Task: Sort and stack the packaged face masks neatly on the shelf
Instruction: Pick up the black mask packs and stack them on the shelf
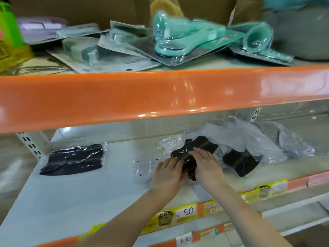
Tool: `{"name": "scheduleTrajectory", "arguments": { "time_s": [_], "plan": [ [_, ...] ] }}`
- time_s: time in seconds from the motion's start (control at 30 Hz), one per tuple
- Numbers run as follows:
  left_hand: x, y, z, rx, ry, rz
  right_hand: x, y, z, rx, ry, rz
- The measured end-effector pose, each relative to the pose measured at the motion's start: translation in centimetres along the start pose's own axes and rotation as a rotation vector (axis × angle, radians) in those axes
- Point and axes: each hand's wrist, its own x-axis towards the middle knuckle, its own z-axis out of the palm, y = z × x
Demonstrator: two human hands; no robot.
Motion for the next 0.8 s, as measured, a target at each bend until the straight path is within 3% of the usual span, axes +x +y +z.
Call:
{"name": "scheduleTrajectory", "arguments": {
  "time_s": [0.1, 0.2, 0.47, 0.8],
  "plan": [
    [-0.3, 1.1, 0.9, 0.035, -0.014, -0.031, -1.1, 1.5, 1.3, 0.008, -0.051, -0.030],
    [-0.9, 2.0, 1.4, 0.040, -0.009, -0.098, -1.8, 2.5, 2.7, 0.063, 0.108, -0.083],
    [-1.7, 2.4, 2.4, 0.099, 0.165, -0.127, -2.6, 2.8, 3.5, 0.068, 0.320, -0.141],
    [-1.9, 2.6, 2.1, 0.118, 0.251, -0.067, -2.8, 3.0, 3.5, 0.124, 0.251, -0.279]
  ]
}}
